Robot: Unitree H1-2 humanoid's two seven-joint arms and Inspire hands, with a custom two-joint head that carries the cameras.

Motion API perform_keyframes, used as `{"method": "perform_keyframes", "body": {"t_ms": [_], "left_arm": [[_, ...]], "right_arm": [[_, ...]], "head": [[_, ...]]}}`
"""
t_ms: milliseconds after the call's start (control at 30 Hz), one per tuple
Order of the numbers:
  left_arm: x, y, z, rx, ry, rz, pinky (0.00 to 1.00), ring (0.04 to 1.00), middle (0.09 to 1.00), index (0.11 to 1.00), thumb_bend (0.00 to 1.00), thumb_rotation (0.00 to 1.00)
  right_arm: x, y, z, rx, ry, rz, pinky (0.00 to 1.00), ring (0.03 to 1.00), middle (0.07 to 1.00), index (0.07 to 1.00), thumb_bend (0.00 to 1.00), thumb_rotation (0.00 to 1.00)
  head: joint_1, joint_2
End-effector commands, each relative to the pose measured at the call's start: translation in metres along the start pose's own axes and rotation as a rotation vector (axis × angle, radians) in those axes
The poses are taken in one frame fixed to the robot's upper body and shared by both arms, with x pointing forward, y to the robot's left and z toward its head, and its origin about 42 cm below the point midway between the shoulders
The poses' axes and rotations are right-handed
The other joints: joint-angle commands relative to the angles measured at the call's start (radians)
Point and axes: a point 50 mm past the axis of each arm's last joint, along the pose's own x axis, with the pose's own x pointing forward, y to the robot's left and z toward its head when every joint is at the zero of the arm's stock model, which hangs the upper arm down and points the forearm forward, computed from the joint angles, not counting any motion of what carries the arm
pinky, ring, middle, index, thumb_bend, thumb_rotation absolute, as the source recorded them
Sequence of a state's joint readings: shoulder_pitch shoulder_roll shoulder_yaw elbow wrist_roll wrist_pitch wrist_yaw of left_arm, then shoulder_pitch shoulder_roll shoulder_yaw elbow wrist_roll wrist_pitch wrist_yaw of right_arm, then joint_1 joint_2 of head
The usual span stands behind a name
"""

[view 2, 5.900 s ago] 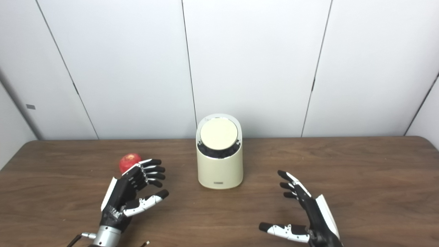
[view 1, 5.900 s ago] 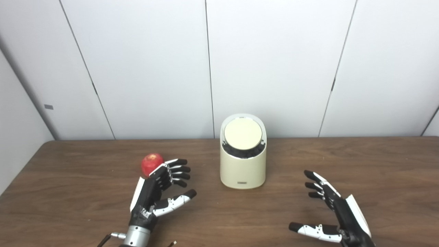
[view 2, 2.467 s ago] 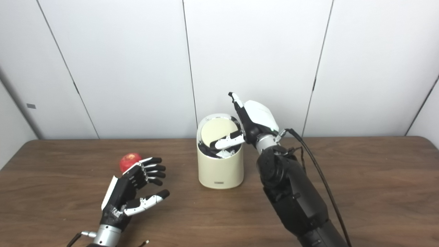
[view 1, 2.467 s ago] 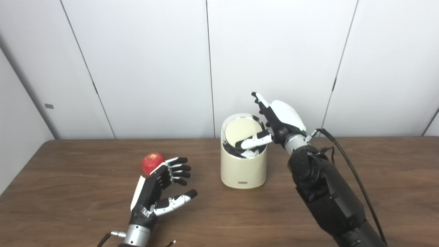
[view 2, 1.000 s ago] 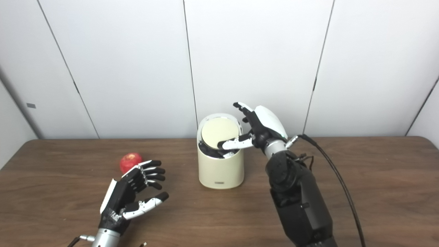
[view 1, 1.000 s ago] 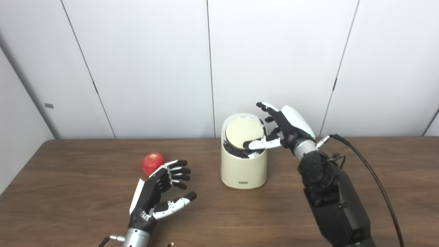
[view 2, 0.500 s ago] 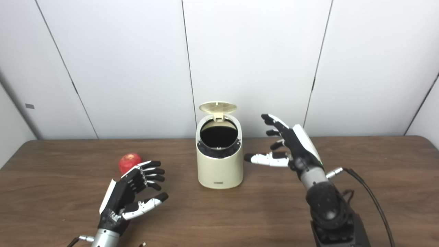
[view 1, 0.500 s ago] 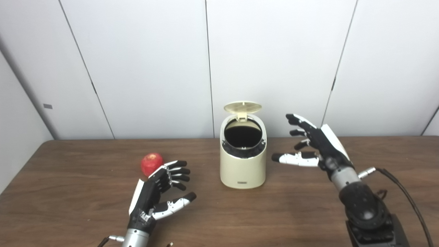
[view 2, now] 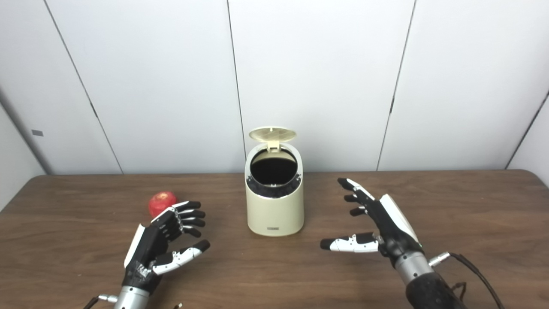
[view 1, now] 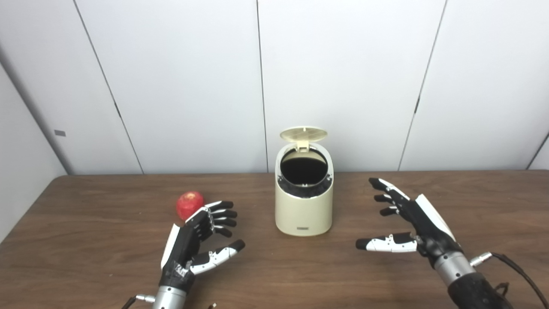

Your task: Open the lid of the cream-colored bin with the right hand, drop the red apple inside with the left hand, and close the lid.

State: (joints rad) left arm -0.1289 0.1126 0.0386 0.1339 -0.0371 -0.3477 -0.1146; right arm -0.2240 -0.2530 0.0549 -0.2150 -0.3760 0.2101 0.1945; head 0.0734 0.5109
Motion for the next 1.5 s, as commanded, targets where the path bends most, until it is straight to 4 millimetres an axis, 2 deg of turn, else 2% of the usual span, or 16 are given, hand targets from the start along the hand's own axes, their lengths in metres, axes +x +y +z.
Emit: {"method": "perform_keyframes", "body": {"t_ms": [0,167,300,400,567,667,767,800,967,1100,1167,1333,1467], "left_arm": [[-0.011,-0.003,-0.005,0.015,0.029,0.035,0.54,0.637,0.683,0.738,0.68,0.03],[-0.002,0.006,0.018,0.139,-0.084,0.156,0.56,0.631,0.683,0.729,0.69,0.02],[0.005,0.02,0.035,0.231,-0.114,0.285,0.59,0.718,0.767,0.775,0.75,0.17],[0.009,0.034,0.041,0.287,-0.11,0.342,0.66,0.809,0.832,0.825,0.78,0.22],[0.02,0.054,0.052,0.35,-0.133,0.401,0.69,0.862,0.891,0.875,0.77,0.19],[0.026,0.065,0.059,0.388,-0.144,0.429,0.76,0.899,0.94,0.91,0.76,0.16],[0.031,0.072,0.064,0.413,-0.15,0.454,0.75,0.887,0.956,0.929,0.74,0.12],[0.034,0.074,0.066,0.423,-0.153,0.462,0.72,0.876,0.955,0.927,0.76,0.14],[0.046,0.081,0.067,0.492,-0.127,0.452,0.76,0.902,0.957,0.931,0.81,0.17],[0.054,0.083,0.066,0.531,-0.069,0.412,0.9,0.936,0.944,0.926,0.86,0.21],[0.057,0.084,0.064,0.536,-0.036,0.385,0.93,0.953,0.949,0.935,0.88,0.23],[0.065,0.089,0.056,0.543,0.067,0.325,0.92,0.964,0.929,0.934,0.94,0.27],[0.068,0.091,0.05,0.58,0.116,0.292,0.83,0.942,0.92,0.925,0.98,0.28]], "right_arm": [[0.002,-0.011,0.008,-0.004,-0.089,-0.04,0.75,0.862,0.917,0.916,0.89,0.17],[-0.002,-0.012,-0.003,-0.001,-0.078,-0.025,0.76,0.863,0.929,0.93,0.87,0.16],[-0.004,-0.012,-0.01,-0.01,-0.07,-0.014,0.76,0.869,0.938,0.937,0.87,0.17],[-0.007,-0.013,-0.012,-0.012,-0.067,-0.009,0.76,0.866,0.937,0.938,0.86,0.18],[-0.01,-0.014,-0.011,-0.025,-0.046,0.002,0.77,0.865,0.935,0.942,0.84,0.17],[-0.01,-0.013,-0.011,-0.025,-0.047,0.0,0.79,0.864,0.928,0.939,0.84,0.14],[-0.009,-0.013,-0.01,-0.022,-0.048,0.001,0.77,0.856,0.921,0.932,0.84,0.15],[-0.009,-0.013,-0.009,-0.019,-0.048,0.004,0.78,0.862,0.924,0.934,0.83,0.14],[-0.008,-0.013,-0.005,-0.02,-0.053,0.01,0.78,0.861,0.921,0.93,0.83,0.13],[-0.01,-0.014,-0.003,-0.024,-0.054,0.011,0.77,0.863,0.922,0.929,0.83,0.15],[-0.01,-0.014,-0.002,-0.023,-0.052,0.011,0.77,0.865,0.923,0.929,0.84,0.16],[-0.013,-0.015,-0.001,-0.023,-0.043,0.011,0.76,0.867,0.921,0.924,0.84,0.14],[-0.014,-0.015,0.0,-0.023,-0.044,0.011,0.75,0.867,0.921,0.924,0.84,0.14]], "head": [[0.01,0.001],[0.076,-0.008],[0.119,-0.019],[0.138,-0.023],[0.151,-0.027],[0.154,-0.026],[0.155,-0.025],[0.155,-0.025],[0.157,-0.021],[0.156,-0.019],[0.156,-0.017],[0.151,-0.015],[0.147,-0.012]]}}
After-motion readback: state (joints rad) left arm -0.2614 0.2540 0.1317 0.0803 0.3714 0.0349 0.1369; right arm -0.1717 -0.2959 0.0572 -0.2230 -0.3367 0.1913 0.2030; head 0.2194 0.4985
